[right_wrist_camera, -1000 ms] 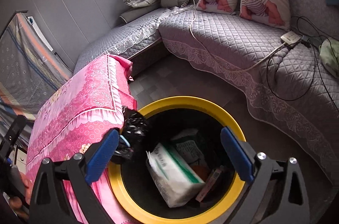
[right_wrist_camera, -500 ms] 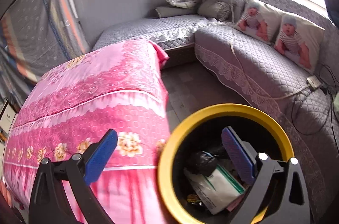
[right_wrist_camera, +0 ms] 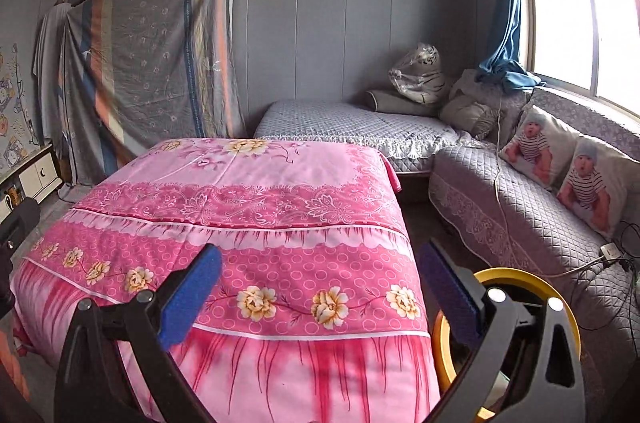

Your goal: Collect trash

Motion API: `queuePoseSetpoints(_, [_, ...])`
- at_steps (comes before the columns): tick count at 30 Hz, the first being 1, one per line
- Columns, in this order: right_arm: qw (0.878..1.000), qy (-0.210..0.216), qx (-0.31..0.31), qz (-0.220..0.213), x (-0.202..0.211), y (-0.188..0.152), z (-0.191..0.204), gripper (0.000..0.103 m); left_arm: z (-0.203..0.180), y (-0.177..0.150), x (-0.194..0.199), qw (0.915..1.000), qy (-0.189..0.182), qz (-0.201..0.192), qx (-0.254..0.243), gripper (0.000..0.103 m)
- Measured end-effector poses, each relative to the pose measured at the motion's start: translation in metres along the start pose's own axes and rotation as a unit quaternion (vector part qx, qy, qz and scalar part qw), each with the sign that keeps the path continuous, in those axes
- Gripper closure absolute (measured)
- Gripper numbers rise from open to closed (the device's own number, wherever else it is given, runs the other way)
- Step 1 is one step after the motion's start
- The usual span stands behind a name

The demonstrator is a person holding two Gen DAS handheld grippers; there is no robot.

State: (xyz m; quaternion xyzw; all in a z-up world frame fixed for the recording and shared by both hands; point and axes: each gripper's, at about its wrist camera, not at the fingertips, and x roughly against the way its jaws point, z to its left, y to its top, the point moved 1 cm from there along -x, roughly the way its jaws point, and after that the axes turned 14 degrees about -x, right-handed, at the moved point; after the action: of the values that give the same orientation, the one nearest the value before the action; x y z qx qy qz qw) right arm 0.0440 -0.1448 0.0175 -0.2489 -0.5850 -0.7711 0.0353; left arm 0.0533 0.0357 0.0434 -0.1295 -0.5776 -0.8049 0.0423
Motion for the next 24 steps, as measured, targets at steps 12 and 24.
queuePoseSetpoints(12, [0.999,-0.02,-0.002,-0.049,0.023,-0.012,0.0,0.008,0.003,-0.028,0.003,0.9985,0.013,0.025,0.047,0.008])
queuePoseSetpoints(24, [0.999,-0.021,-0.003,-0.034,0.016,-0.024,-0.002,0.008,0.002,-0.036,-0.001,0.9971,0.018,0.039,0.064,0.008])
